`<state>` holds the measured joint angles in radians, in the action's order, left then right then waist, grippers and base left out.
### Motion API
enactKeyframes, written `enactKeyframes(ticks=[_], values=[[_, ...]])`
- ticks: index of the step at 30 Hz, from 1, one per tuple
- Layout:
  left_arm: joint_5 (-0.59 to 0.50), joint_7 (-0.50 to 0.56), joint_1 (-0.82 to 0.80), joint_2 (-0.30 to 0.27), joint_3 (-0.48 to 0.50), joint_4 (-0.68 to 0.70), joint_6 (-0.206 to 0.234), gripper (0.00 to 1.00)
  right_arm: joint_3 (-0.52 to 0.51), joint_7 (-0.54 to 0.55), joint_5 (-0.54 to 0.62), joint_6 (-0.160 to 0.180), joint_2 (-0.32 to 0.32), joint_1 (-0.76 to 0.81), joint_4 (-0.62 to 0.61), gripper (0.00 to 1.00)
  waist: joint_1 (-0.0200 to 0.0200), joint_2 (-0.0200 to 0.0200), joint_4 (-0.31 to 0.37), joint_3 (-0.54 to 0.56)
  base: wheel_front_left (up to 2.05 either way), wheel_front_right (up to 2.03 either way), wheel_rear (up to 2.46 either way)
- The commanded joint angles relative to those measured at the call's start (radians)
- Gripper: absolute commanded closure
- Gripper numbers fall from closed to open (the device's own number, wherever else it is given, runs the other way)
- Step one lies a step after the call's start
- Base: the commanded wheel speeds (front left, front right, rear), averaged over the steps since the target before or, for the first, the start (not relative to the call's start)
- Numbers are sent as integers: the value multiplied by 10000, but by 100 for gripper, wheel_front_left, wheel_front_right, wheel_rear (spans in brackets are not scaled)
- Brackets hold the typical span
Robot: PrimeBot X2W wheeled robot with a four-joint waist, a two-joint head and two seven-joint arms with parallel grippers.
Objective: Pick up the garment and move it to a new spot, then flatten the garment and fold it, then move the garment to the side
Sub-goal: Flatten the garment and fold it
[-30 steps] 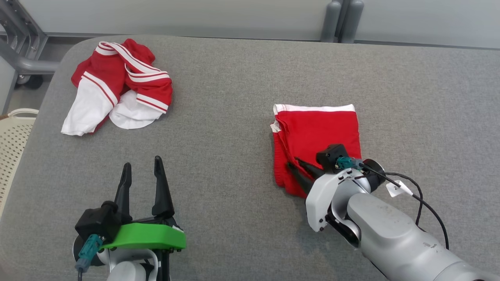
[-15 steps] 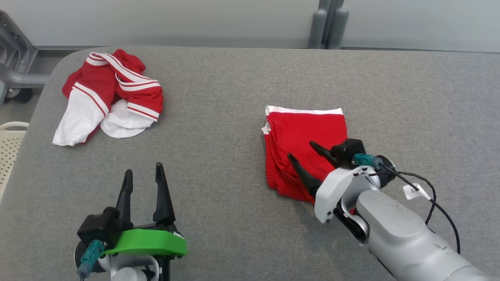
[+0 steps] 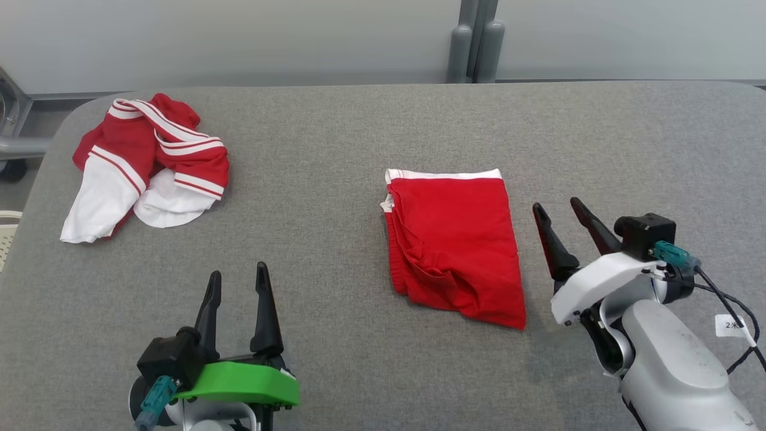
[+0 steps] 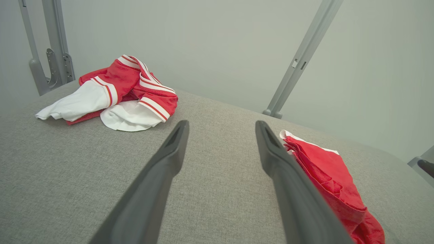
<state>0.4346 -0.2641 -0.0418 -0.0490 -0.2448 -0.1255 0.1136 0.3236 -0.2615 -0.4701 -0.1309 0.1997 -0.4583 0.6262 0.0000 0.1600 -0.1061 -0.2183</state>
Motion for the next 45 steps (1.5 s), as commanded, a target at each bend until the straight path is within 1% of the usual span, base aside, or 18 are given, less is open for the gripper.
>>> enactKeyframes(ticks=[1,2,3,4,6,9,13,17,22,30,36,38,45], values=[[-71,-5,165,-29,-38,7,-5,0,-300,-15,166,3,-73,293,-153,72,0,0,-22,-22,0,0,0],[-71,-5,165,-29,-38,7,-5,0,-300,-15,166,3,-73,293,-153,72,0,0,-22,-22,0,0,0],[-71,-4,163,-29,-66,1,-14,0,-470,-16,283,3,-97,407,-210,91,0,0,-42,-37,0,0,0],[-69,-4,157,-29,-98,-6,-25,0,-610,-16,379,2,-123,485,-301,100,0,0,-70,-59,0,0,0],[-56,-5,131,-29,-153,-17,-32,0,-844,-16,510,2,-184,611,-438,100,0,0,-138,-117,0,0,0],[-47,-5,68,-29,-199,-22,-34,0,-769,-16,648,3,-221,737,-733,100,0,0,-269,-232,0,0,0],[-54,-4,-79,-29,-231,-34,-31,0,-263,-17,902,3,-127,697,-821,100,0,0,-459,-419,0,0,0],[-45,-4,-240,-27,-258,-24,-21,0,439,-17,1250,3,24,254,-535,100,0,0,-687,-634,0,0,0],[14,-4,-409,-29,-315,-5,4,0,1078,-17,1519,3,22,-352,44,100,0,0,-1049,-922,0,0,0],[105,-4,-627,-27,-309,41,24,0,2240,-18,2355,3,-1,-964,859,100,0,0,-1612,-1263,0,0,0],[164,-5,-698,-27,-301,60,61,0,3037,-18,2508,3,-268,-931,1039,100,0,0,-1739,-1356,0,0,0],[173,-5,-714,-27,-284,74,68,0,3440,-18,2562,3,-377,-959,1185,100,0,0,-1738,-1397,0,0,0],[118,-5,-771,-27,-272,73,65,0,3930,-18,2543,3,-471,-1136,1631,100,0,0,-1707,-1460,0,0,0]])
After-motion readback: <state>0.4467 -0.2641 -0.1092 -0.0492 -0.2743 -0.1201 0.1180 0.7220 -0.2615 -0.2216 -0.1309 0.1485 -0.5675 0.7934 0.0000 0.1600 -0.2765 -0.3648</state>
